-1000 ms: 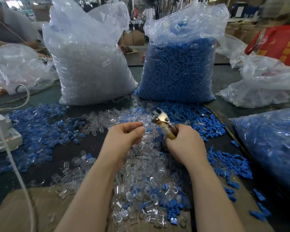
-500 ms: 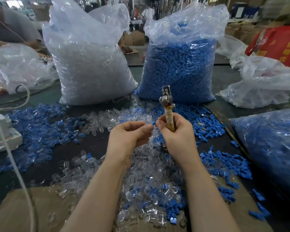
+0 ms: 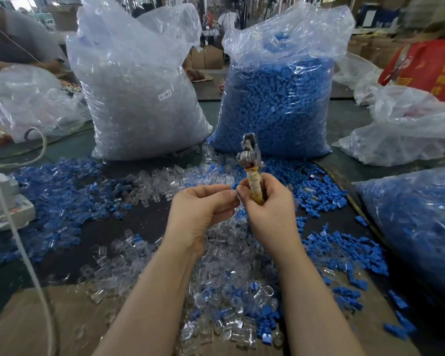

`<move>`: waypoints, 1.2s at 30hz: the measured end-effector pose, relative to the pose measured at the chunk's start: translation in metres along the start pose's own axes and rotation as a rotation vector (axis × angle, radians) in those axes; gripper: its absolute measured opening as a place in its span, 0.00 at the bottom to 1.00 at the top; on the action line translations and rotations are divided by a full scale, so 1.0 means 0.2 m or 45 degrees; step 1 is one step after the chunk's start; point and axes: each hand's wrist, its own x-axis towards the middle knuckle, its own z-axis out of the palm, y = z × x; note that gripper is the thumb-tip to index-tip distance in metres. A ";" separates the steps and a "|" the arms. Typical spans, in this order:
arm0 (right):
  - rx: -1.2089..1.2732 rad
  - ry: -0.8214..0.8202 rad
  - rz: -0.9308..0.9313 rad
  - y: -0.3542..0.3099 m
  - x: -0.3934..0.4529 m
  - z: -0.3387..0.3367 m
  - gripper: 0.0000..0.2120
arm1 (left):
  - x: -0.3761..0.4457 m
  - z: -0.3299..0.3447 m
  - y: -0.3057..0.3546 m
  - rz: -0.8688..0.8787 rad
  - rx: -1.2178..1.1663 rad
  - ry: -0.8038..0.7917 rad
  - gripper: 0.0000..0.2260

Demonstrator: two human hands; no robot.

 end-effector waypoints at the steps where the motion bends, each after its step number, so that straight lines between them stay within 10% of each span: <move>1: -0.021 -0.001 -0.004 0.00 0.00 0.00 0.06 | 0.00 0.00 0.00 0.013 0.013 0.011 0.05; 36: -0.377 -0.595 0.199 -0.03 0.02 -0.14 0.09 | 0.03 -0.07 0.01 0.498 0.215 0.134 0.06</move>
